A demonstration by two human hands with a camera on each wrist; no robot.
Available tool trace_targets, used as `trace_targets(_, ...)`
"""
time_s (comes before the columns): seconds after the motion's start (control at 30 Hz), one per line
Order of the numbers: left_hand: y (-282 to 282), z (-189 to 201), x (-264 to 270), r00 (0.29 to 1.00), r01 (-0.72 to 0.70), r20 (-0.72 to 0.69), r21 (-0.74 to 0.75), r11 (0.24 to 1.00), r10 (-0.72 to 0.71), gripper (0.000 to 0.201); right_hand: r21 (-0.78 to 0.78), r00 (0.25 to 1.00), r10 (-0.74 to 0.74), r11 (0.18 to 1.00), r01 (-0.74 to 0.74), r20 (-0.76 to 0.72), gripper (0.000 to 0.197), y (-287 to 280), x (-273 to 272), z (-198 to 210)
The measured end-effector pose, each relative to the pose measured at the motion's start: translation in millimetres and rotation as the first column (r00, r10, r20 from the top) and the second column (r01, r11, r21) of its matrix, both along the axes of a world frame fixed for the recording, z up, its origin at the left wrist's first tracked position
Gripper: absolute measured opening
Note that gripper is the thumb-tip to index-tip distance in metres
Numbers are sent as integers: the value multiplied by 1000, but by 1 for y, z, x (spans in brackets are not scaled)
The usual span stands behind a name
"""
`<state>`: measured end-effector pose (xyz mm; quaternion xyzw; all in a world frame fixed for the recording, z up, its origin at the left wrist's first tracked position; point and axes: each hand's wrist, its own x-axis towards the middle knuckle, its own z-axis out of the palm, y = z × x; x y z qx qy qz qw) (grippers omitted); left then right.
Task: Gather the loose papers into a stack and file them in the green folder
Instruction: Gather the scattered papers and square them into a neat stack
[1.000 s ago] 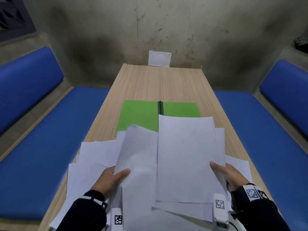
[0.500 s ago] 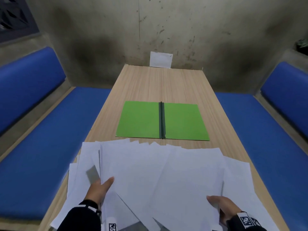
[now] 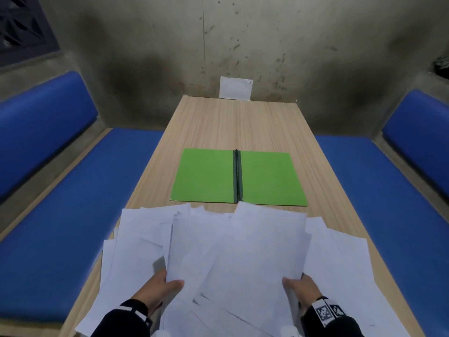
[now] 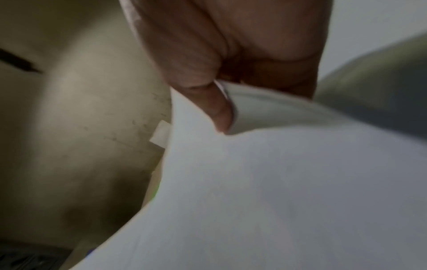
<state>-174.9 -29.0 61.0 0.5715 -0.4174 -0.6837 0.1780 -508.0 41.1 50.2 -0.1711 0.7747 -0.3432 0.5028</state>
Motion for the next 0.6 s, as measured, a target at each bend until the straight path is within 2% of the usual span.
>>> trace_targets(0.07,-2,-1,-3,1000,-19,6,6,1000,19,43,-71,996,-30,997,24,-88,40,-5,-7,11)
trace_targets(0.17,-3,-11,-5,994,-106,-24,36,994,107,43,-146,995,-43,989,31,-85,31,-12,-15,24)
trace_targets(0.27,-3,-10,-11,991,-109,-66,59,992,113,72,-119,991,83,988,-95,-105,15,-16,-5,23)
trace_targets(0.33,-3,-11,-16,991,-73,-105,75,995,81,77,-110,983,143,982,-156,-118,6,-17,7,16)
trace_targets(0.43,1,-9,-27,996,-5,-87,-6,1000,4,93,-127,981,174,975,-183,-82,6,-20,27,9)
trace_targets(0.47,3,-6,-32,997,-9,-74,-39,999,6,92,-123,980,186,973,-193,-73,8,-21,32,10)
trace_targets(0.57,2,6,-36,996,-52,-72,-87,995,46,74,-171,985,169,970,-174,-40,21,-22,32,9)
trace_targets(0.6,1,15,-35,996,-43,-87,-105,994,34,78,-205,990,140,969,-138,-2,30,-22,29,11)
